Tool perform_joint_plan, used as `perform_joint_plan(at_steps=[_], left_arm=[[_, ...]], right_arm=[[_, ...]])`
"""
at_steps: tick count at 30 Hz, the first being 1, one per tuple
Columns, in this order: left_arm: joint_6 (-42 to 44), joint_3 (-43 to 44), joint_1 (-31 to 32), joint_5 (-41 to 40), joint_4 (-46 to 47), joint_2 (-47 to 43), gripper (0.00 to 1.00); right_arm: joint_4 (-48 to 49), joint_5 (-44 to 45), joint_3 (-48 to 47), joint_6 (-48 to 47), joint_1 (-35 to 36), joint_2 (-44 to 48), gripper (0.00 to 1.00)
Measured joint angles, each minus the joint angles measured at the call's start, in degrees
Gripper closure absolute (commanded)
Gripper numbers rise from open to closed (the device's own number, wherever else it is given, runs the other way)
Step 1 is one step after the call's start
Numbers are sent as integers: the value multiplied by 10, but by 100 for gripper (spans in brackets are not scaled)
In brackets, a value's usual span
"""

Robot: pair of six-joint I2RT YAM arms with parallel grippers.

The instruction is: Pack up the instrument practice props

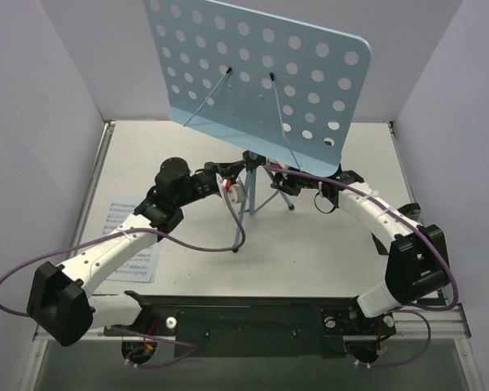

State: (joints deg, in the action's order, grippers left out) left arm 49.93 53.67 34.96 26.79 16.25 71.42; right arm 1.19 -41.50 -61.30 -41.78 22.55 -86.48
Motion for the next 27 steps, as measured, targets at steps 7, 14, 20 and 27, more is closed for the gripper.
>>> perform_joint_plan(at_steps=[7, 14, 20, 27], left_arm=[[-105, 29, -4, -19, -28, 7, 100], [-377, 94, -51, 7, -88, 31, 100], [-509, 104, -59, -11, -99, 35, 100], [-625, 111, -51, -77, -115, 35, 75]], right_arm=[[-2, 2, -3, 2, 0, -2, 99], [2, -7, -10, 8, 7, -10, 99], [3, -11, -11, 12, 8, -12, 99], [5, -9, -11, 12, 8, -12, 99]])
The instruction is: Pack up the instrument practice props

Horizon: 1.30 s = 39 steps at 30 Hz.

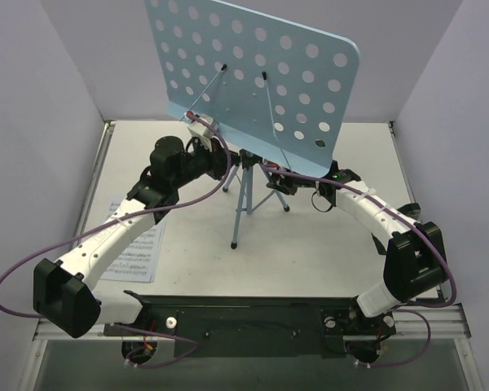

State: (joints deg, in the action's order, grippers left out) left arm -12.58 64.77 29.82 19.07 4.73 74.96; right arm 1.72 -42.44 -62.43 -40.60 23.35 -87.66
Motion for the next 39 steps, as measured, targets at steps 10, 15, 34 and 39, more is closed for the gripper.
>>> perform_joint_plan(at_steps=[10, 15, 34, 39], left_arm=[[-67, 9, 3, -116, -12, 0, 50], [-66, 8, 0, -131, -16, 0, 49], [-30, -39, -9, -112, 20, -16, 47], [9, -72, -9, -78, 26, -42, 41]], right_arm=[[-5, -11, 0, 1, 8, 0, 99], [-6, -12, 0, 1, 8, 0, 99], [-7, -12, 0, 1, 9, 0, 99], [-7, -12, 0, 1, 9, 0, 100]])
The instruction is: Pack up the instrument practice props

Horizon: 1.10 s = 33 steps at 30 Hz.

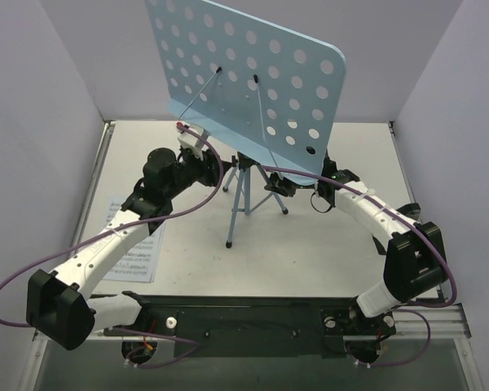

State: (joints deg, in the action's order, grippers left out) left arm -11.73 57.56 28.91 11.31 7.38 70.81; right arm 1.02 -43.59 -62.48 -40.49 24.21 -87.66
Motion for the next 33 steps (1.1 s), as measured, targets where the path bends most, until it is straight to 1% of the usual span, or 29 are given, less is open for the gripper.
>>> perform_joint_plan(at_steps=[1, 2, 8, 12, 18, 28, 33], left_arm=[[8, -5, 0, 6, 0, -5, 37], [19, -9, 0, 12, 0, -9, 37], [77, -33, 4, 32, 0, -21, 37], [96, -38, 5, 36, 0, -21, 37], [96, -34, 5, 31, 3, -20, 37], [91, 8, 5, 21, 8, -10, 37], [74, 27, 5, 3, 7, -7, 36]], right_arm=[[0, 0, 0, 0, 0, 0, 99], [0, 0, 0, 0, 0, 0, 100], [-4, 0, -3, 0, 0, -2, 100], [-4, 0, -3, 0, 0, -2, 100], [-4, 0, -3, 0, 0, -2, 99], [-4, 0, -3, 0, 1, -2, 99], [-4, 0, -3, 0, 1, -2, 99]])
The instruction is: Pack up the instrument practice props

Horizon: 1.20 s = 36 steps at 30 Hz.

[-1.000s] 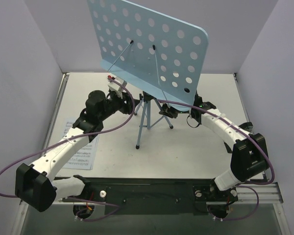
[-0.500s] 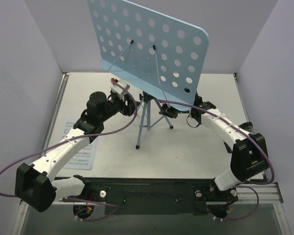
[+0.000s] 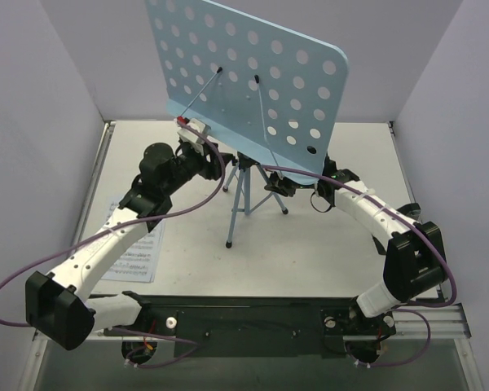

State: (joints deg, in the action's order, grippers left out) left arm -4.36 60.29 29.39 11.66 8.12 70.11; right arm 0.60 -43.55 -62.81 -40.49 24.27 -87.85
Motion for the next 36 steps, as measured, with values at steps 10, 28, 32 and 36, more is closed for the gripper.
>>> perform_joint_plan(at_steps=[10, 28, 32, 36], left_arm=[[3, -13, -9, 13, -44, -38, 33], [174, -161, 32, 95, -150, -104, 36], [197, -161, 47, 94, -153, -73, 37], [208, -148, 57, 94, -157, -45, 37]], right_arm=[[-30, -10, 1, 15, 0, 0, 40], [222, -103, 16, 472, -83, 23, 18], [341, -114, 40, 565, -83, 21, 18], [438, -127, 45, 650, -83, 15, 18]])
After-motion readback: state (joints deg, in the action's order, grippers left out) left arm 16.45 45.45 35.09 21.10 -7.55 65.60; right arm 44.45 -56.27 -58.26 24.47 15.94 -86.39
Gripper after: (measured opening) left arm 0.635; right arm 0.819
